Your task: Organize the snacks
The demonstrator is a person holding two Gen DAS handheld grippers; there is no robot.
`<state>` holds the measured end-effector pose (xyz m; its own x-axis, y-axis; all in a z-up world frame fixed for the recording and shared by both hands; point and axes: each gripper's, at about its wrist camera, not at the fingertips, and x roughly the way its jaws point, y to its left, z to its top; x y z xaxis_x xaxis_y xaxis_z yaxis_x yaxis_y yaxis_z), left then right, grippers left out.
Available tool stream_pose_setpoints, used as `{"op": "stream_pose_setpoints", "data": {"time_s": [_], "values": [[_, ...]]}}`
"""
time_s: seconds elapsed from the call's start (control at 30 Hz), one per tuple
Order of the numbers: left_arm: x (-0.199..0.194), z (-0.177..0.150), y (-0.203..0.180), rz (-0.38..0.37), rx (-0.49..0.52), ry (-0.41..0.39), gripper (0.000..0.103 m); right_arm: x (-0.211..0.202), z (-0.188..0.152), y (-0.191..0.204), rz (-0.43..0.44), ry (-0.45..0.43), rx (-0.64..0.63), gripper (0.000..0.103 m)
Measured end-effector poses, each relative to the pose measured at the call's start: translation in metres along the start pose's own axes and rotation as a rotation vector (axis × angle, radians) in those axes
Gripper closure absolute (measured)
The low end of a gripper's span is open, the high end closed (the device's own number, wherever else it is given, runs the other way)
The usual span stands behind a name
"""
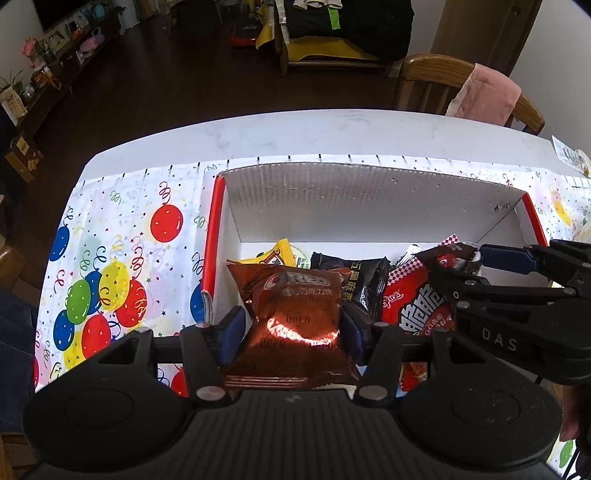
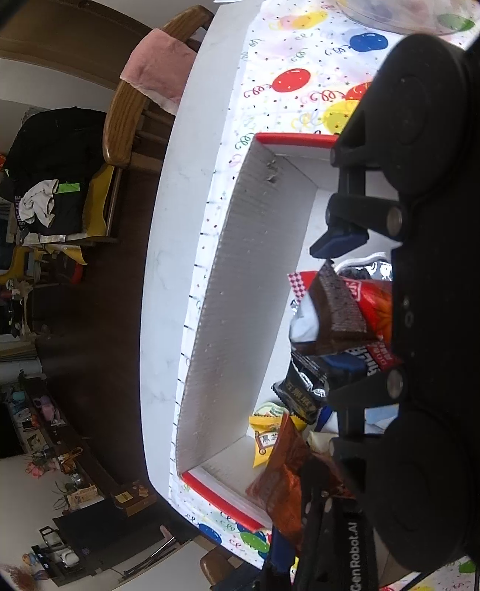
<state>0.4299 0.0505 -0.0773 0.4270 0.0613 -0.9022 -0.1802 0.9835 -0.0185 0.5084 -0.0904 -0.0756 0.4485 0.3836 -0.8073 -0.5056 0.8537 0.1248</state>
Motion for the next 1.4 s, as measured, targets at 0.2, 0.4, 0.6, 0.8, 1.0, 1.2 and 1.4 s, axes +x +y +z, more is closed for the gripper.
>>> {"op": "stream_pose_setpoints", "data": {"time_s": [0.2,0.4,0.6,0.8,1.0,1.2,1.4], "values": [[-0.011,-0.007,0.006,-0.009,-0.016,-0.037,0.038,-0.015,-0.006,0.003,0.003,-0.028,-0.004,0.04],[-0.031,-0.019,0.01,-0.024,-0.02,-0.091,0.035,-0.041,-0.015,0.001,0.026,-0.07,0.012,0.031],[-0.056,-0.037,0.011,-0.034,-0.013,-0.148,0.031,-0.074,-0.029,0.0,0.064,-0.127,0.046,0.018],[-0.083,-0.056,0.005,-0.055,0.024,-0.215,0.031,-0.109,-0.045,0.005,0.093,-0.186,0.069,0.009],[-0.111,-0.076,0.002,-0.077,0.053,-0.28,0.024,-0.14,-0.06,0.01,0.12,-0.253,0.081,0.002],[-0.139,-0.097,0.006,-0.097,0.064,-0.348,0.018,-0.166,-0.08,0.012,0.127,-0.304,0.106,0.0],[-0.159,-0.116,0.011,-0.141,0.059,-0.391,0.0,-0.185,-0.102,0.018,0.11,-0.338,0.099,0.0]]}}
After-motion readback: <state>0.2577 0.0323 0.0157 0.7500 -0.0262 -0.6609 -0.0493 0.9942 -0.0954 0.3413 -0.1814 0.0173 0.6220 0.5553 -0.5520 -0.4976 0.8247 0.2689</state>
